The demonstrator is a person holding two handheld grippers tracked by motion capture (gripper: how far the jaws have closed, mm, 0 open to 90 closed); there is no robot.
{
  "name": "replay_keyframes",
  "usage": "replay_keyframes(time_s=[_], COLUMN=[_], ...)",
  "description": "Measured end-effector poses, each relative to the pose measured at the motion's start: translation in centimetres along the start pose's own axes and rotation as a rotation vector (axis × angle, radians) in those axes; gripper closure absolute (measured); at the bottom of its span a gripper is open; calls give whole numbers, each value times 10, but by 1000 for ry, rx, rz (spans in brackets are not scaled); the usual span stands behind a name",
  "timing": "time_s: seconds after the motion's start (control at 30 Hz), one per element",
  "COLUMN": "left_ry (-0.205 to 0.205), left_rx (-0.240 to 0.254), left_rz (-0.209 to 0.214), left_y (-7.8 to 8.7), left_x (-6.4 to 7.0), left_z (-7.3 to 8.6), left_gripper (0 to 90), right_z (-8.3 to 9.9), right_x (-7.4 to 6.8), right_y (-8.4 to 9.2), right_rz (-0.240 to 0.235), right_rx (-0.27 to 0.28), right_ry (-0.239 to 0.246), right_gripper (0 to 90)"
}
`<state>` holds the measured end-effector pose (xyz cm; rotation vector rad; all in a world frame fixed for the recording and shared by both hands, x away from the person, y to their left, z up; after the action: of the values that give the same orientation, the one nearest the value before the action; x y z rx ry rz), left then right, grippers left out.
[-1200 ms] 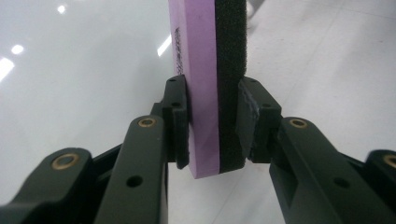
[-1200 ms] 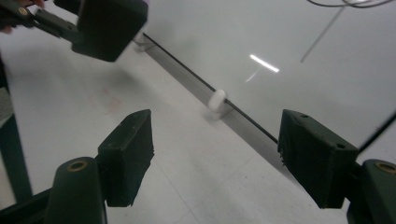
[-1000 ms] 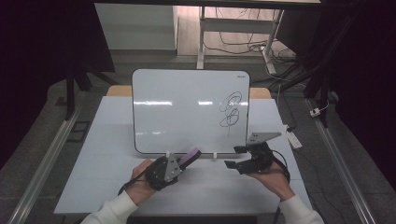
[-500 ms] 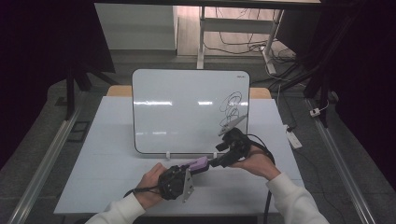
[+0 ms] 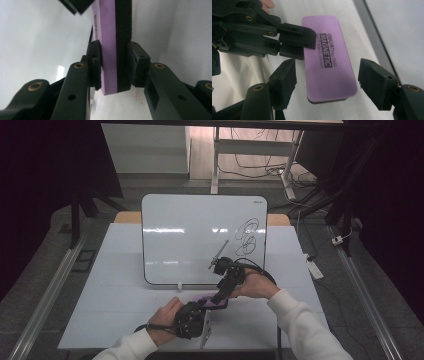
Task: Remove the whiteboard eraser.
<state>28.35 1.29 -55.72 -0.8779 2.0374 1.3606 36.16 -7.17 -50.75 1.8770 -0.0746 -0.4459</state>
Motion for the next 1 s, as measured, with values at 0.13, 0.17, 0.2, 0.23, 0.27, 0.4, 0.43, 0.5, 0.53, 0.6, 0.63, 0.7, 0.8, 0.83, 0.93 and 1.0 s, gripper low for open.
replay_keyframes(time_s=[0.13, 0.17, 0.2, 0.23, 0.27, 0.4, 0.43, 0.5, 0.53, 0.6, 0.63, 0.7, 0.8, 0.83, 0.93, 1.0], left_ry=[-22, -31, -41, -51, -56, -73, -76, -84, -85, -93, -91, -91, -80, -75, -51, -36], left_rx=[8, 6, 10, 12, 17, 35, 40, 51, 55, 60, 62, 61, 64, 61, 45, 36], left_rz=[-6, -10, -20, -21, -27, -44, -43, -51, -54, -58, -53, -49, -43, -46, -35, -30], left_y=[0, -1, -1, -2, -2, -1, -1, 0, 0, 1, 1, 0, 1, 1, 0, 0], left_x=[2, 3, 4, 5, 6, 7, 7, 8, 8, 7, 8, 8, 6, 6, 3, 1], left_z=[-1, -1, -2, -2, -3, -6, -6, -7, -8, -9, -9, -8, -8, -8, -6, -5], left_gripper=[668, 669, 669, 669, 669, 669, 669, 669, 669, 669, 670, 670, 667, 663, 609, 468], right_z=[2, 2, 2, 2, 2, 3, 2, 1, 1, 3, 4, 5, 5, 5, 4, 5], right_x=[1, 2, 2, 3, 3, 1, 0, 1, 1, -1, -1, -1, 0, 0, 4, 8], right_y=[-9, -10, -11, -12, -14, -21, -22, -23, -24, -25, -26, -27, -26, -25, -24, -20], right_rz=[-13, -16, -23, -29, -32, -44, -45, -47, -52, -63, -67, -76, -86, -85, -72, -41], right_rx=[-82, -94, -104, -113, -125, -199, -210, -200, -203, -238, -247, -253, -238, -223, -173, -128], right_ry=[20, 20, 22, 21, 20, 45, 48, 68, 65, 37, 28, 22, 15, 17, 43, 32], right_gripper=[316, 318, 325, 329, 331, 325, 338, 361, 379, 379, 381, 390, 396, 398, 401, 402])
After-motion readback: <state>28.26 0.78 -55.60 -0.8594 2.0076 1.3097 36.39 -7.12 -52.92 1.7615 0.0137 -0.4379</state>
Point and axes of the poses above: each handheld gripper's, and its own axes: y roughly backward along the jaws, z roughly out of its underside, x roughly to its right, the point moved 8 cm from there along -y, roughly forward along the jaws
